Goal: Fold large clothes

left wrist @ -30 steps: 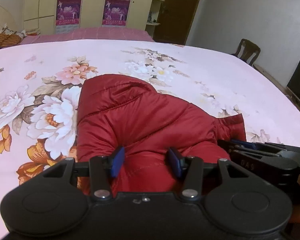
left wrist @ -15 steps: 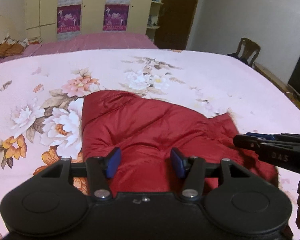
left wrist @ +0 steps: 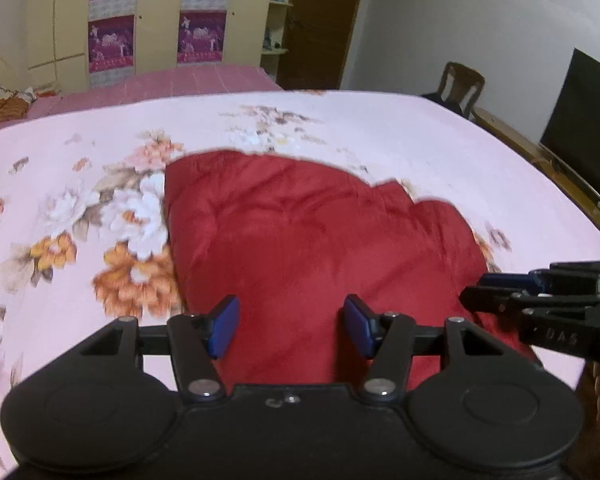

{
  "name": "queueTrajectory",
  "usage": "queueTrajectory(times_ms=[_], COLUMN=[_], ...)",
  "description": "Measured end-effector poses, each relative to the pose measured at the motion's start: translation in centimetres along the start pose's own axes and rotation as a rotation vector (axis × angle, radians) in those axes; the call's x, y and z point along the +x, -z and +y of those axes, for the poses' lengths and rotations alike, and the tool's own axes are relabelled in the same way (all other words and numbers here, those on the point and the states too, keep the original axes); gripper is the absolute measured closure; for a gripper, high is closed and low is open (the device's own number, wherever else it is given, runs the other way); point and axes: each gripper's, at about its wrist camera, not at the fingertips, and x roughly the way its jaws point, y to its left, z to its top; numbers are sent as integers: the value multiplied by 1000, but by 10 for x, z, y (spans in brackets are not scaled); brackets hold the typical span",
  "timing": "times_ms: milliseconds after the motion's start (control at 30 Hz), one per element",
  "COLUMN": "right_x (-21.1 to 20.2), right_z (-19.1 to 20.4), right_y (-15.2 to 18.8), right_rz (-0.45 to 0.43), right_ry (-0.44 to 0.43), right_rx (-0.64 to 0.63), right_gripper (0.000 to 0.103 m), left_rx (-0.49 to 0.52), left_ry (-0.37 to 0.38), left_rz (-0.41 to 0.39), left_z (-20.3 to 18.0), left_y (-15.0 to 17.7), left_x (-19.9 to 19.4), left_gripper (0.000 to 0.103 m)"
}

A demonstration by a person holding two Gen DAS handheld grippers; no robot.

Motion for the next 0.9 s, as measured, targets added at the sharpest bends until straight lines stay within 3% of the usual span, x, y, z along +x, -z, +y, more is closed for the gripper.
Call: queueTrajectory(times_ms=[167,367,600,900], right_x=[-7,15,4,1], right_z=[7,7,-2,-4], right_y=[24,50,39,33], right_rz=[71,144,195,238], right_ry=[-13,18,-15,-25], right_rx=[-23,-90,-36,-57], right_gripper=[76,77,77,76], left_rx=[17,20,-37,-20], left_ry=[20,11,26,8], left_rz=[47,80,104,107], left_z=[0,3,13,9], left_y=[23,35,25,18], left_x=[-6,12,6,3], left_gripper=[46,41,33,31])
